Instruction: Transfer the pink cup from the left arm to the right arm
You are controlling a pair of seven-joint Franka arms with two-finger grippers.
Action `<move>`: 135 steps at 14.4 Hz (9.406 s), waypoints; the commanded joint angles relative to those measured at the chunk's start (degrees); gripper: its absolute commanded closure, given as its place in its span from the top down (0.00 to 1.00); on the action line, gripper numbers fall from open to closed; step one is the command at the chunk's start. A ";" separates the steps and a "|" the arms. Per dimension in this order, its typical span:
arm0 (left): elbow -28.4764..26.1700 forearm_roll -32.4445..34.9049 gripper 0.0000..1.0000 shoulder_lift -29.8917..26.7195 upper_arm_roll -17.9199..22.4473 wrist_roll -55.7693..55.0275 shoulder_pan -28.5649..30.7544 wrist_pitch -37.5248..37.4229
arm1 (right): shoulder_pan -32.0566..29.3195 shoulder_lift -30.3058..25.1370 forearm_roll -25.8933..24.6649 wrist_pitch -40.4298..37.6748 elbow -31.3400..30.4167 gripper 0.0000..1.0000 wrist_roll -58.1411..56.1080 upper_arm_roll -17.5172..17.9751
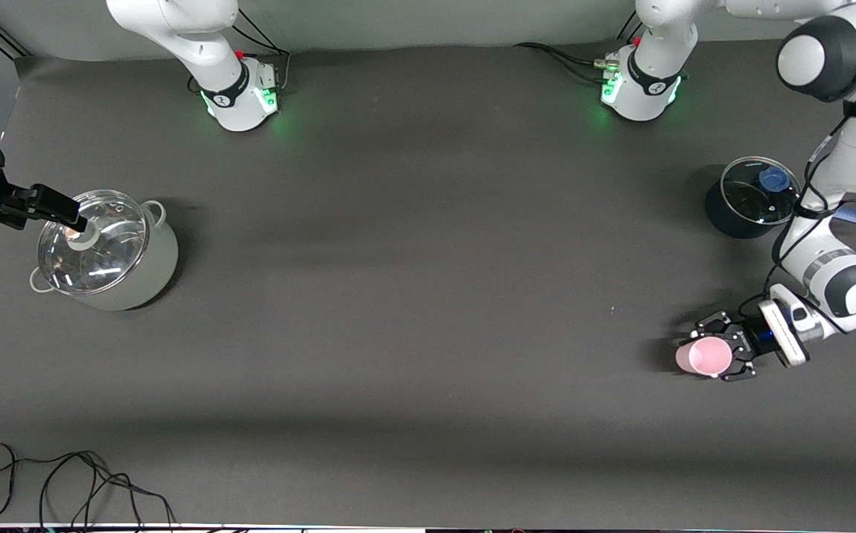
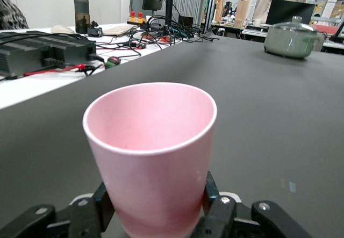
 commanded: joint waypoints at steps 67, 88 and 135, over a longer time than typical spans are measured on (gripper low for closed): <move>-16.79 -6.25 0.98 -39.55 -2.73 -34.51 -52.05 40.59 | 36.81 23.57 13.96 2.81 26.94 0.00 96.12 0.95; 5.35 49.51 0.99 -31.02 -2.73 -86.95 -10.73 -34.47 | 15.36 12.32 13.17 -4.24 4.29 0.00 24.23 -13.19; -2.99 72.15 1.00 -45.87 9.05 -132.07 -27.08 -15.22 | 17.47 1.15 -0.98 1.05 0.75 1.00 -0.74 -16.28</move>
